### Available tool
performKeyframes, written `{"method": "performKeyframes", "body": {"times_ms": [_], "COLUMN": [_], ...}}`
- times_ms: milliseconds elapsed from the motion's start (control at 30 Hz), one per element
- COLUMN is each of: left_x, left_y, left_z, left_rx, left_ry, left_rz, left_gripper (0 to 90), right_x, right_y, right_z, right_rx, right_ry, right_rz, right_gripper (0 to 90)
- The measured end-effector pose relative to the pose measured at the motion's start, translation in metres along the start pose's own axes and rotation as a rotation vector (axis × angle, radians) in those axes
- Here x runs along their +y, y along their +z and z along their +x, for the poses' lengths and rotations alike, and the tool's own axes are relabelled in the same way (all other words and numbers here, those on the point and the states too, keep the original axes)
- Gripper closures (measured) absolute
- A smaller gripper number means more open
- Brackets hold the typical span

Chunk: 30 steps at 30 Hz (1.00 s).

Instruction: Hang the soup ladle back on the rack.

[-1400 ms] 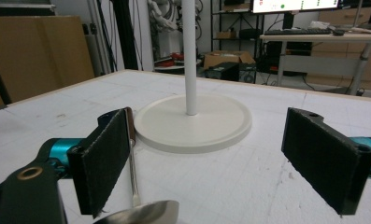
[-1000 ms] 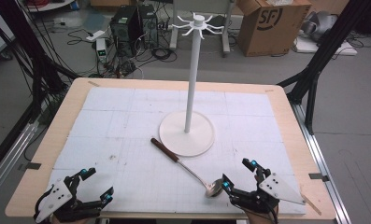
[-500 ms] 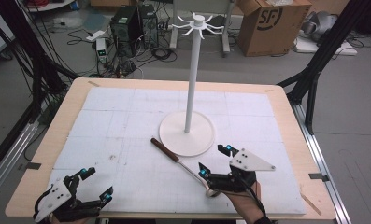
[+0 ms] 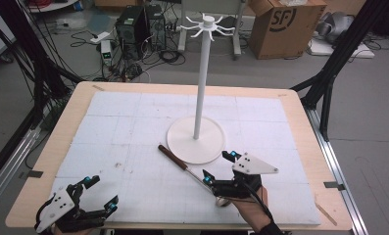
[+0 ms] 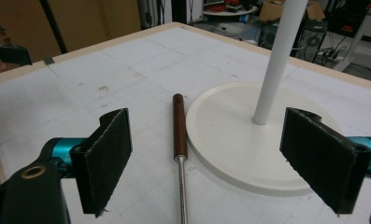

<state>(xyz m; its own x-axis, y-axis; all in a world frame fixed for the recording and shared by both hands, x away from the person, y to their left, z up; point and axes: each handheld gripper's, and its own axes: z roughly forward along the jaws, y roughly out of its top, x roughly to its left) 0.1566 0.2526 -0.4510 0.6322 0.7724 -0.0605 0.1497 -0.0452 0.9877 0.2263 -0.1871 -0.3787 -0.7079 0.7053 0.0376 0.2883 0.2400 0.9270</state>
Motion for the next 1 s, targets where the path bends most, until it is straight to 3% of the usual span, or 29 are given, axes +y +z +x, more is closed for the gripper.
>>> {"method": "performKeyframes", "body": {"times_ms": [233, 700, 1000], "left_x": [0.0, 0.0, 0.0], "left_y": [0.0, 0.0, 0.0], "left_z": [0.0, 0.0, -0.001], "left_rx": [0.002, -0.003, -0.007], "left_ry": [-0.004, -0.001, 0.0], "left_rz": [-0.001, -0.003, -0.002], "left_gripper": [11.7, 11.7, 11.7], "right_x": [0.008, 0.015, 0.02], "right_y": [0.01, 0.049, 0.068], "right_z": [0.002, 0.006, 0.006], "right_rx": [0.02, 0.069, 0.082], "right_ry": [-0.018, -0.031, -0.049], "right_rz": [0.034, 0.201, 0.274], "right_gripper": [17.7, 21.5, 22.6]}}
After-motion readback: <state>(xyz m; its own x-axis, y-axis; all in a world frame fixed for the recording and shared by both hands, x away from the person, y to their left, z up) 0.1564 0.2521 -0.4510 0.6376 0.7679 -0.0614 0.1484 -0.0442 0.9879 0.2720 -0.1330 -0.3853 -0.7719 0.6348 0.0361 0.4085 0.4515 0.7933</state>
